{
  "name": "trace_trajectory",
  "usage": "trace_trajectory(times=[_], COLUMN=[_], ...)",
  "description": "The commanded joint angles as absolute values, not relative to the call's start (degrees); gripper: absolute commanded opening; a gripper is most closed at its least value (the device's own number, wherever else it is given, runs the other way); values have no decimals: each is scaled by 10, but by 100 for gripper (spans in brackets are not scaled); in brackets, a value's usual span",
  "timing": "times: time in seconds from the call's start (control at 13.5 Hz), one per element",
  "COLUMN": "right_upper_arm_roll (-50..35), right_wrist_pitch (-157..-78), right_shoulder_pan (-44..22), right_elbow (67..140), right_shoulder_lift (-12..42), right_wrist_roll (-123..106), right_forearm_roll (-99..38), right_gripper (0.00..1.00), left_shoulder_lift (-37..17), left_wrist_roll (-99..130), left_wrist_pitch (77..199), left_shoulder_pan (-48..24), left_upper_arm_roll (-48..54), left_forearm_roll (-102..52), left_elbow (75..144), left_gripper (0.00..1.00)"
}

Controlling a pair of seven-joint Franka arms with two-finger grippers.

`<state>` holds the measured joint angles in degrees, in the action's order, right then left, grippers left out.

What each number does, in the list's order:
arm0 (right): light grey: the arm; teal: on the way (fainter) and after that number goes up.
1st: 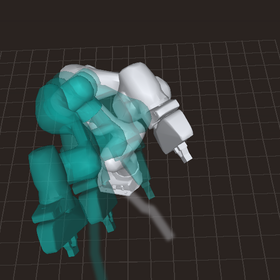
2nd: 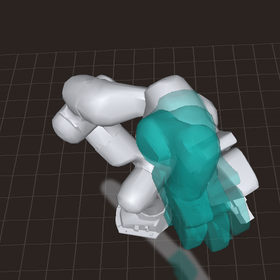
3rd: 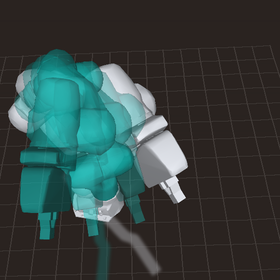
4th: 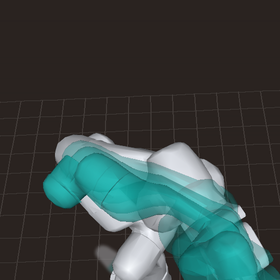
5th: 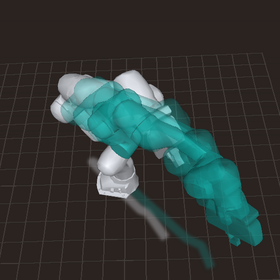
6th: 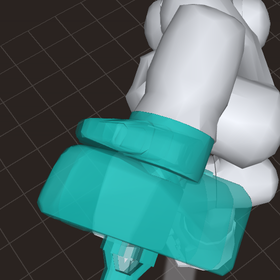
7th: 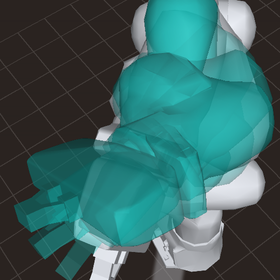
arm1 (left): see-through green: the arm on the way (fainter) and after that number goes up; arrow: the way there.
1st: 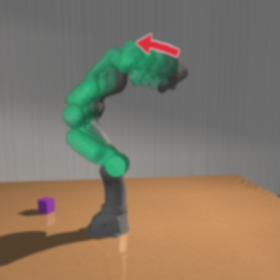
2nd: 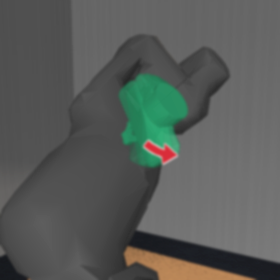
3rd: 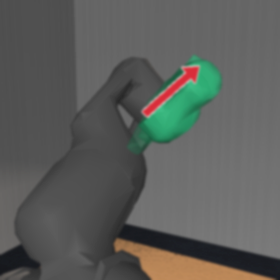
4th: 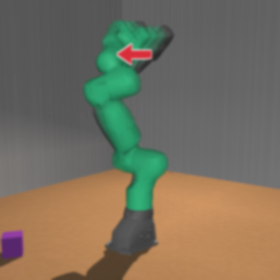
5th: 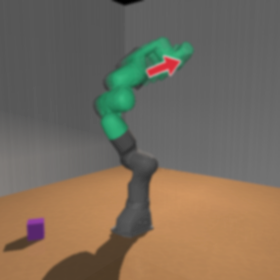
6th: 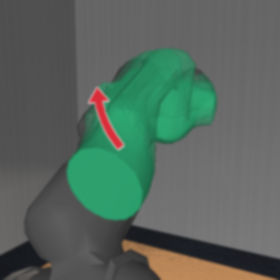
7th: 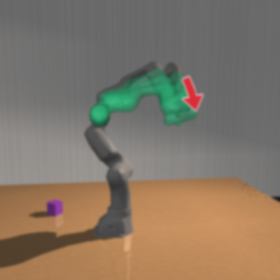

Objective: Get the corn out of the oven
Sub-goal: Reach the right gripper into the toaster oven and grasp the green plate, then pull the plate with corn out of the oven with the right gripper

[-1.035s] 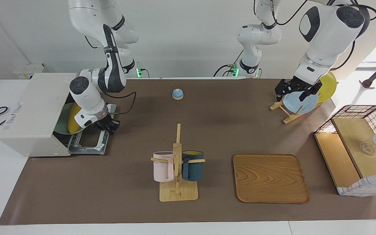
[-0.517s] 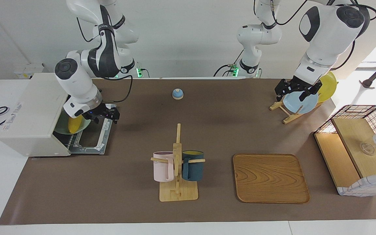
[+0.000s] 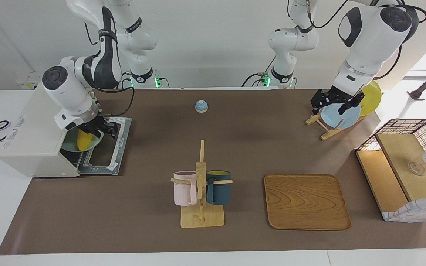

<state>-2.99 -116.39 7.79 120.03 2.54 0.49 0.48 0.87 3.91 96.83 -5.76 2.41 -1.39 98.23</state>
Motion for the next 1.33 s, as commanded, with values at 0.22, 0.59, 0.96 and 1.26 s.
trace_trajectory(times=[0.22,0.59,0.96,1.26], right_upper_arm_roll=[-33,-33,-40,-40], right_wrist_pitch=[-1200,-1235,-1199,-1088], right_shoulder_pan=[91,113,61,-64], right_elbow=[1253,1288,1252,1152], right_shoulder_lift=[-5,-8,1,36], right_wrist_roll=[-3,-27,-26,38], right_forearm_roll=[41,42,83,108], right_gripper=[55,24,0,0], left_shoulder_lift=[19,19,20,20], left_wrist_roll=[32,30,33,33], left_wrist_pitch=[975,975,971,972], left_shoulder_pan=[-52,-52,-52,-53], left_upper_arm_roll=[25,24,25,25], left_forearm_roll=[-19,-18,-19,-18], left_elbow=[991,991,992,992], left_gripper=[100,100,100,100])
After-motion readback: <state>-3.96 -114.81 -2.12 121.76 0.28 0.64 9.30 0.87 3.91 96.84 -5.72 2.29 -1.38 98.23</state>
